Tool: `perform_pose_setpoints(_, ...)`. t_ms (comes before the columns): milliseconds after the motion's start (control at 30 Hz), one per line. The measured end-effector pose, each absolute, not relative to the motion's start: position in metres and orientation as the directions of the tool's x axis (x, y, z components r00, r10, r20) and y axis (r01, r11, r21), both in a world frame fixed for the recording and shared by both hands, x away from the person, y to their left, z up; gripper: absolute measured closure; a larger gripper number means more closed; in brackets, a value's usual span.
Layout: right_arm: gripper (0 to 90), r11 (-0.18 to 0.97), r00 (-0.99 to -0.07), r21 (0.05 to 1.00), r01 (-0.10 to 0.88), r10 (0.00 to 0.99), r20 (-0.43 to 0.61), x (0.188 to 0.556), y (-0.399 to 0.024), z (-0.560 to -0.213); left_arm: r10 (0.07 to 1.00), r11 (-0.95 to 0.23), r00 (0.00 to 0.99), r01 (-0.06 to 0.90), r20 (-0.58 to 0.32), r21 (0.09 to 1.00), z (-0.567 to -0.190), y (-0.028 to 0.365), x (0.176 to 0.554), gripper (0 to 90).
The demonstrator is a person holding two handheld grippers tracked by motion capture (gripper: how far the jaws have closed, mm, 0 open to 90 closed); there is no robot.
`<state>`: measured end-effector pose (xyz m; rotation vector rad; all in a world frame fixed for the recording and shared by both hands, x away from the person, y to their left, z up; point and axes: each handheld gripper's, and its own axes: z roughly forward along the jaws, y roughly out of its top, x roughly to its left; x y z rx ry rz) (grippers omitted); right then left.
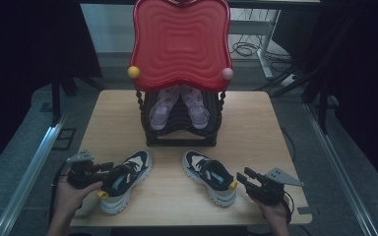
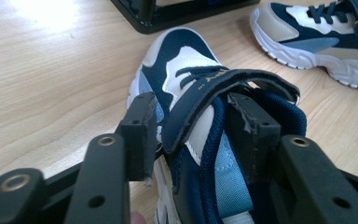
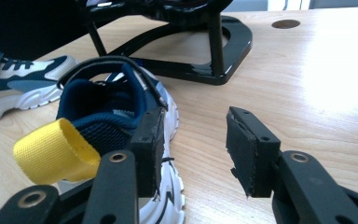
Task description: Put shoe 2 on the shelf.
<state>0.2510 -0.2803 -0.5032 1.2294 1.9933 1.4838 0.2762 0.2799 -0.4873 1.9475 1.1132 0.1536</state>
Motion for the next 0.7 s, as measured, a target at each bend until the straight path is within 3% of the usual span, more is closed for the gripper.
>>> perform_pose_setpoints(333,55.2,0.054,-0.557,0.911,0.408,0.805,0.202,0.256,-0.284,-0.488,0.745,-0.253,0.608,0.638,-0.275,0.727,-0.491,0.280,0.277,62.6)
perform_pose_setpoints(700,48.0,0.224,-0.697,0.864,0.452,0.693,0.185,0.295,-0.251,-0.460,0.751,-0.264,0.609,0.630,-0.254,0.730,-0.491,0.279,0.276,65.8)
